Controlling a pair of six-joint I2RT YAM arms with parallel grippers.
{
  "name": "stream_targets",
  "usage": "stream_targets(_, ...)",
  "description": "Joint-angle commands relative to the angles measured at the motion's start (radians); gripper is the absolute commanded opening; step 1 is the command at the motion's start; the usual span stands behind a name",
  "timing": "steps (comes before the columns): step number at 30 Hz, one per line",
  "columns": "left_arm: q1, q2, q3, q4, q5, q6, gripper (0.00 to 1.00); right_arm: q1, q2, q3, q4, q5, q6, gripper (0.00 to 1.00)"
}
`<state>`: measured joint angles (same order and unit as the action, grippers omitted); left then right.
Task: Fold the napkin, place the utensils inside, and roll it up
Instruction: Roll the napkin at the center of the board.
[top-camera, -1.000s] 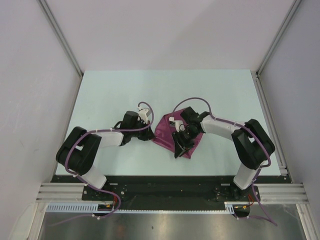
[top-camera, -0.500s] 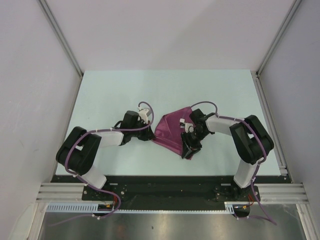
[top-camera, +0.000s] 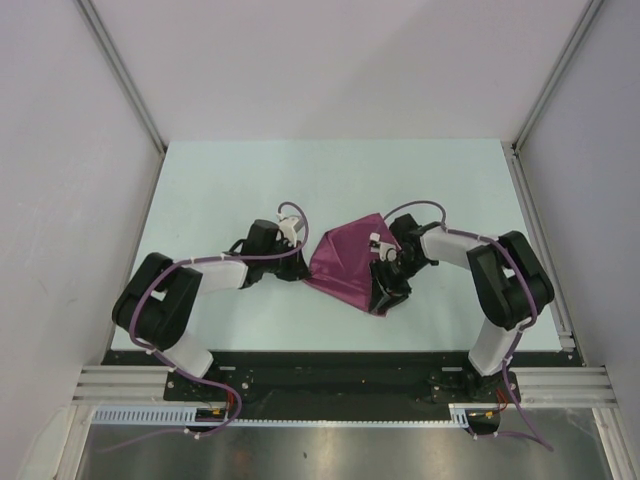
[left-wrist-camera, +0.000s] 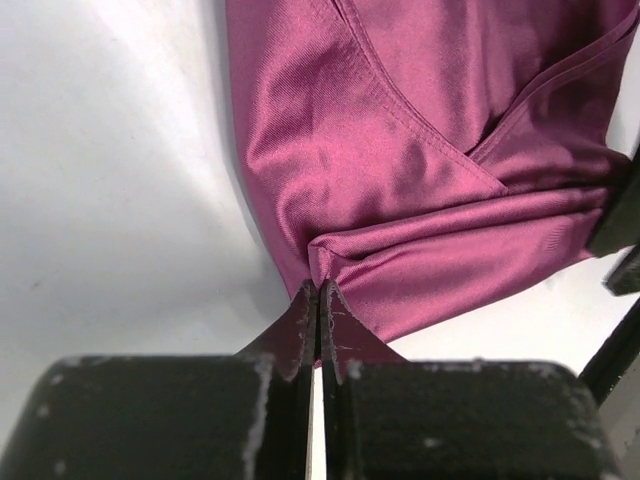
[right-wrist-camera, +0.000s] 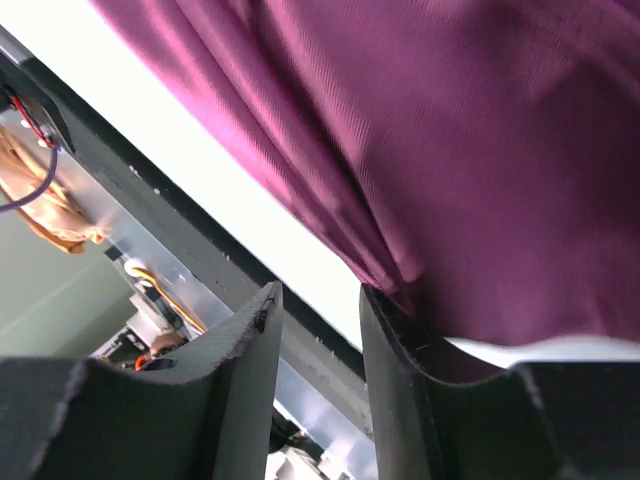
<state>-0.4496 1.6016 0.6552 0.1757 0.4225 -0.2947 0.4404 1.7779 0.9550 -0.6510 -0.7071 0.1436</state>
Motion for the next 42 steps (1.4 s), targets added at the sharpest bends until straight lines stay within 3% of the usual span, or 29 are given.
stream_targets(1,0.009,0.02,0.06,-0.051,-0.031,0.023,0.0,0.035,-0.101,0.129,-0.116,0.093,-0.036,0.43)
stream_targets(6,0.009,0.046,0.106,-0.142,-0.024,0.011,0.0,0.162,-0.15,0.26,-0.07,0.285,-0.073,0.46)
stream_targets(7,0.009,0.053,0.124,-0.157,-0.022,0.009,0.0,0.229,-0.159,0.271,-0.02,0.41,-0.079,0.47)
stream_targets(11,0.009,0.081,0.17,-0.228,0.007,0.005,0.0,0.377,-0.176,0.211,0.181,0.733,-0.11,0.5)
stream_targets(16,0.009,0.11,0.231,-0.317,0.018,0.005,0.0,0.478,-0.17,0.111,0.414,0.905,-0.141,0.54)
stream_targets(25,0.011,0.147,0.259,-0.347,0.045,-0.012,0.0,0.538,-0.115,0.019,0.527,0.891,-0.206,0.55)
stream_targets(42,0.011,0.146,0.267,-0.352,0.056,-0.009,0.0,0.486,0.009,0.068,0.443,0.759,-0.22,0.54)
